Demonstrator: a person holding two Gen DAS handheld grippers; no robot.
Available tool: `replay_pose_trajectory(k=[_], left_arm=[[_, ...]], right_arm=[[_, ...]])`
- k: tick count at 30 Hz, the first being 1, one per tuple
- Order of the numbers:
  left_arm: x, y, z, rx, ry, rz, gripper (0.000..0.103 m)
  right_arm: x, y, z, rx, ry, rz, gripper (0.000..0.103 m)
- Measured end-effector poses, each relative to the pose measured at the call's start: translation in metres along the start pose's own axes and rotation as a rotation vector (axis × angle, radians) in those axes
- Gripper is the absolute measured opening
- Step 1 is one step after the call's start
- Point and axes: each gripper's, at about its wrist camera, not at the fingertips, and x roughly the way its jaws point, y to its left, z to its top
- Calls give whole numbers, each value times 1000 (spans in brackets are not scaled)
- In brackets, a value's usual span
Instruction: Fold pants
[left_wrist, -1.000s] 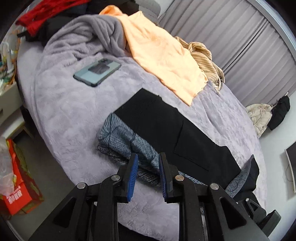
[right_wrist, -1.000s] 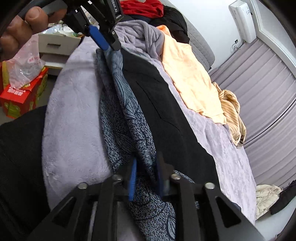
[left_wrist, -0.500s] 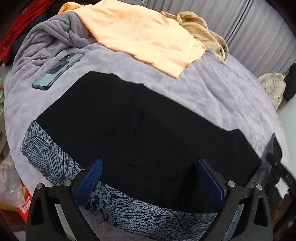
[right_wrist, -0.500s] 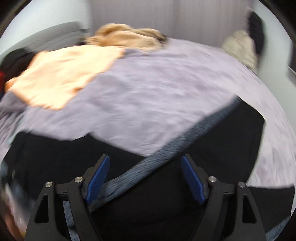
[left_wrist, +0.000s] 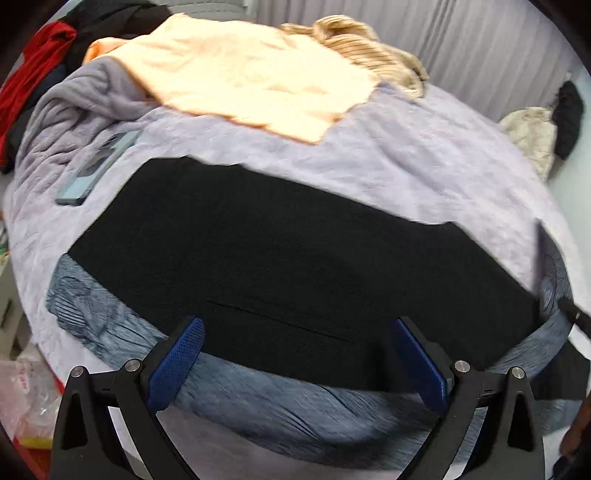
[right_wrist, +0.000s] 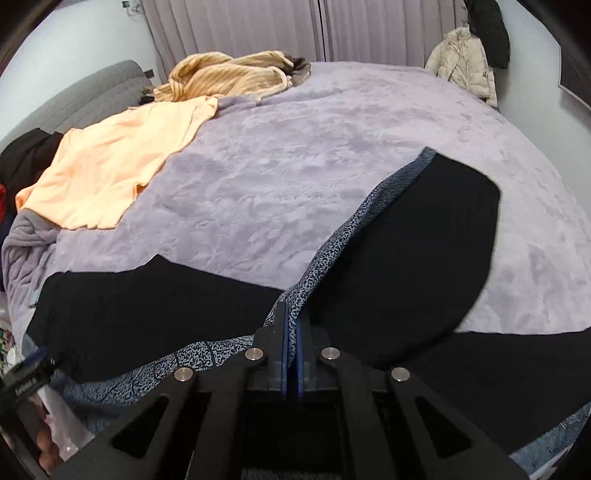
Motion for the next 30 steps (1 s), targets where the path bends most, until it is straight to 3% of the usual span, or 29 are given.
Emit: replay_pose_trajectory(k=[3, 6, 7, 9, 12, 13, 14, 16, 20, 22, 24, 26, 27, 28, 29, 30], left_arm=[[-10, -31, -7, 82, -2, -67, 101], [3, -67, -20, 187, 50, -118, 101], [13, -76, -26, 213, 77, -92, 101], [26, -88, -37, 257, 75, -1, 102], [25, -92, -45, 279, 40, 22, 102], [25, -90, -44, 273, 41, 15, 102], [25, -88, -44, 269, 44, 11, 102], [26, -87, -43, 265, 41, 19, 102], [25, -93, -47, 269, 22, 50, 102], [25, -92, -47, 265, 19, 47, 102], [24, -92, -48, 263, 19, 43, 102], [24, -92, -48, 263, 18, 43, 102], [24, -92, -48, 262, 18, 43, 102], [24, -92, -48, 261, 18, 43, 102], [24, -92, -48, 262, 18, 43, 102], [24, -92, -48, 262, 18, 43, 102]], right_arm=[[-37, -4, -35, -66, -20, -26, 3], [-35, -4, -71, -128, 48, -54, 4], [-29, -5, -80, -144, 74, -54, 4], [-24, -8, -87, -160, 87, -64, 17], [-40, -13, -77, -153, 28, -81, 53], [-48, -16, -71, -140, -11, -80, 70], [-54, -18, -64, -130, -48, -82, 79], [-56, -20, -45, -135, -104, -104, 80], [-28, -11, 2, -209, -112, -284, 82], [7, -8, 28, -248, -55, -337, 85], [56, -7, 45, -303, 73, -381, 86], [108, -13, 50, -368, 224, -455, 85], [117, -21, 47, -366, 227, -464, 85], [115, -32, 47, -323, 204, -427, 66], [108, -45, 44, -273, 202, -388, 16], [98, -57, 42, -223, 202, -356, 5]])
